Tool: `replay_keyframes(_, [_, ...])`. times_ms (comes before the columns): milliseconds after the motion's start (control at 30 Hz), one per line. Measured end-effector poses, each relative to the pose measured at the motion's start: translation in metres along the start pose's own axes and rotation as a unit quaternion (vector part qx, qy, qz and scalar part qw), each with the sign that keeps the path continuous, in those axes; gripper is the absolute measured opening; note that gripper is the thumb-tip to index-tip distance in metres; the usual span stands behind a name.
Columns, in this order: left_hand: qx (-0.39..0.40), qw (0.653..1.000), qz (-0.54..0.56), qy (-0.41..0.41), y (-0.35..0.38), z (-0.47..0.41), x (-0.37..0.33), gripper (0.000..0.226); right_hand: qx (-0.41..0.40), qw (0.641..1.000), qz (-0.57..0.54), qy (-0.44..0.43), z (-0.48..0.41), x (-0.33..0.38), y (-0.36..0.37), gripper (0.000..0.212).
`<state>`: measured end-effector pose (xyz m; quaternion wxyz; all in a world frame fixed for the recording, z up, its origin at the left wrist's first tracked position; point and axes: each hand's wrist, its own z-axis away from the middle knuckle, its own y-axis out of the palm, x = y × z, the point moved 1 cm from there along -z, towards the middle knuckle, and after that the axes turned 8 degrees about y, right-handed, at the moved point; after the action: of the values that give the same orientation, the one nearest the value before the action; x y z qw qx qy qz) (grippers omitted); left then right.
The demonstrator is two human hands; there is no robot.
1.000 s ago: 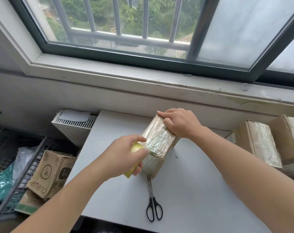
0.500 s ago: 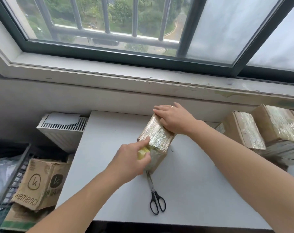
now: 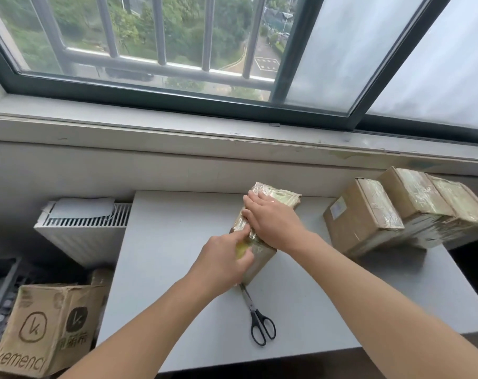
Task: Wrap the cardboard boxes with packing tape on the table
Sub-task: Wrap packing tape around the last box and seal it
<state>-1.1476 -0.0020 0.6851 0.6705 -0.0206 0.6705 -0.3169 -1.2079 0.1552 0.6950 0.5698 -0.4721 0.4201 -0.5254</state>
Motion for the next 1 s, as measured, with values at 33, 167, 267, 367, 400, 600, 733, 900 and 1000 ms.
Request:
replay_keyframes(33, [0.003,1.000,-0.008,0.005,0.001,0.000,0.000,0.048,-0.019,0.999,-0.024,0.010,0.002,0.000,0.001,0.048])
replay_keyframes(167, [0.010,1.000,0.005,0.014,0.000,-0.003,0.003,0.044,-0.096,0.991,-0.095,0.010,0.010,0.004,0.004,0.032])
replay_keyframes(267, [0.013,1.000,-0.004,0.017,-0.002,-0.002,0.009,0.046,-0.208,0.973,-0.096,-0.019,0.009,0.000,0.005,0.031])
replay_keyframes(367, [0.017,1.000,0.007,0.010,-0.001,-0.003,0.013,0.047,-0.110,0.986,-0.100,0.070,-0.009,-0.007,-0.006,0.047])
replay_keyframes(400, [0.017,1.000,0.006,0.010,-0.001,-0.004,0.013,0.048,-0.059,0.989,-0.089,0.102,-0.017,-0.009,-0.007,0.062])
replay_keyframes(600, [0.018,1.000,0.000,0.012,-0.004,-0.011,0.011,0.046,0.003,0.988,-0.058,0.146,-0.035,-0.008,-0.002,0.060])
replay_keyframes(733, [0.022,0.999,-0.012,0.021,-0.003,-0.012,0.008,0.047,-0.075,0.986,-0.033,0.147,-0.024,-0.003,-0.007,0.041])
replay_keyframes(900, [0.018,1.000,-0.002,0.012,-0.005,-0.012,0.009,0.049,-0.082,0.985,-0.106,0.105,-0.009,-0.020,-0.012,0.040])
replay_keyframes(1000, [0.007,0.999,0.032,0.001,-0.008,-0.018,0.013,0.048,0.000,0.971,-0.088,0.224,0.002,-0.034,-0.004,0.073])
